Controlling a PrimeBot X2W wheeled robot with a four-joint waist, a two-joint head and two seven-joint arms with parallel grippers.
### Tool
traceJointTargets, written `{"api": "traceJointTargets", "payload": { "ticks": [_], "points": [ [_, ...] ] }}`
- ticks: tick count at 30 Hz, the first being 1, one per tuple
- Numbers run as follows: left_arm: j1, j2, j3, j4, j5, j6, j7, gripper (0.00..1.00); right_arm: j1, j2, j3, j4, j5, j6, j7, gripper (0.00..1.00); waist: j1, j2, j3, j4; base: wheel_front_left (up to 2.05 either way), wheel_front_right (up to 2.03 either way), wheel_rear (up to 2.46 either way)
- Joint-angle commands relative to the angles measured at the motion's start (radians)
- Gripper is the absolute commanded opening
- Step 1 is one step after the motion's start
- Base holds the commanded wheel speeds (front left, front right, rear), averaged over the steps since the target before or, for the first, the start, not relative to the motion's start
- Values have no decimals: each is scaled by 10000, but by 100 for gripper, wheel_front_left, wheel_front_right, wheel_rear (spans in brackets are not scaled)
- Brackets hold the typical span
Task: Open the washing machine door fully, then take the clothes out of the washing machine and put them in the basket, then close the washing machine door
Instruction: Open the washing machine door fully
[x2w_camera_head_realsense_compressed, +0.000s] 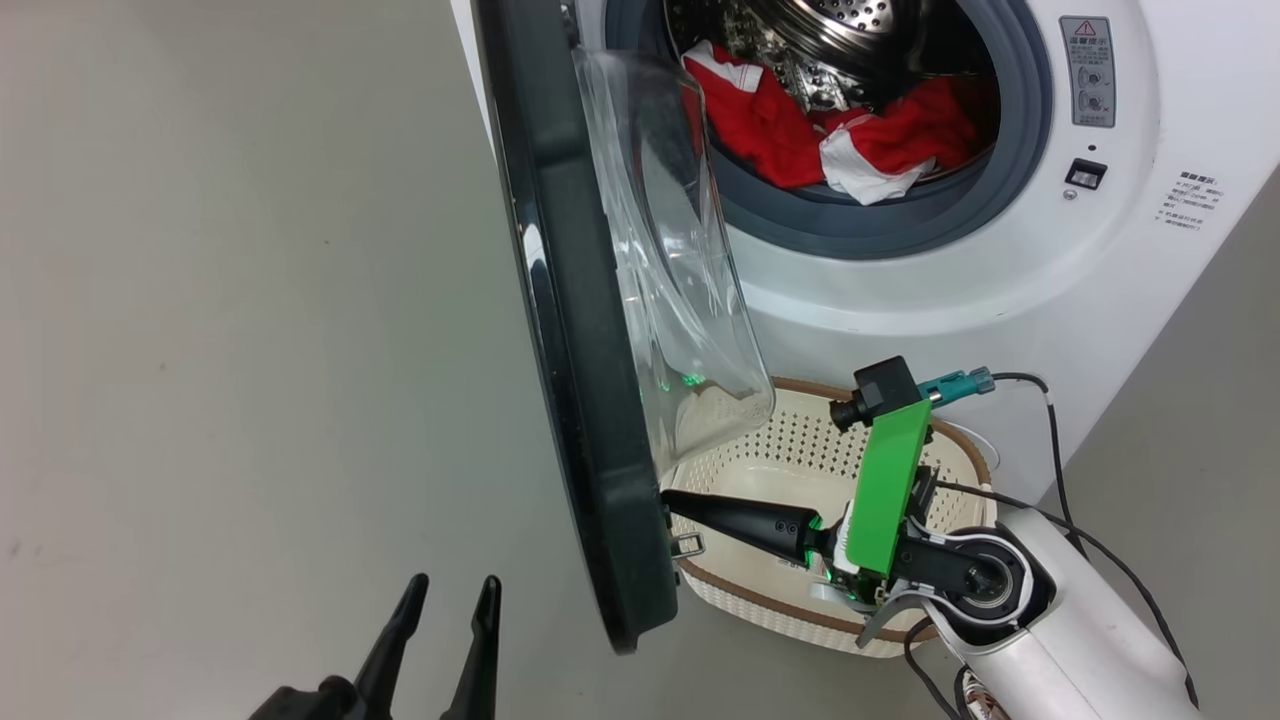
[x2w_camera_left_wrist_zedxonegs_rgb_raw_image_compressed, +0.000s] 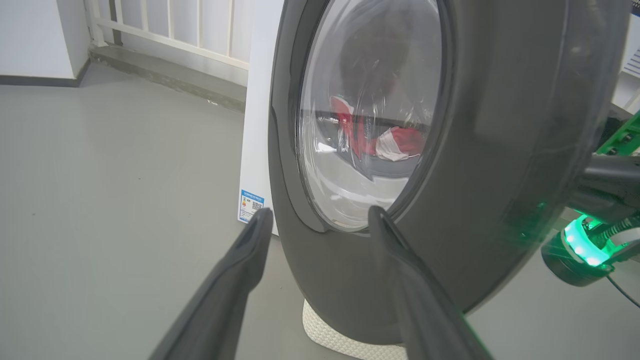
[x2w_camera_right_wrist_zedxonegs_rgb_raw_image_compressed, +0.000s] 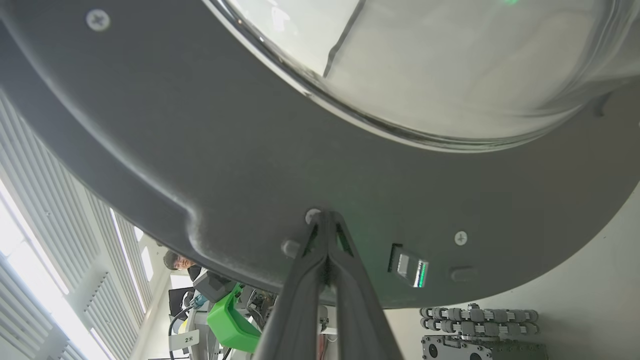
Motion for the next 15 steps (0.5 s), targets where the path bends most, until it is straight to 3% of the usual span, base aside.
{"api": "traceJointTargets", "payload": {
  "ticks": [1,8,10,15],
  "points": [
    [-18,70,373,-277,63,125,-92,100,-213,290,222,-248,-86,77,11,0,0,0,-5,-3,0,0,0],
    [23,70,381,-275,88,115,-92,100,-121,289,151,-240,-212,77,-165,0,0,0,-89,-45,0,0,0],
    [27,70,377,-249,101,93,-92,100,-50,254,95,-246,-260,77,-266,17,0,0,-117,-62,0,0,0],
    [-1,70,360,-129,154,17,-92,100,203,132,-53,-280,-321,77,-508,38,0,0,-185,-115,0,0,0]
  ]
}}
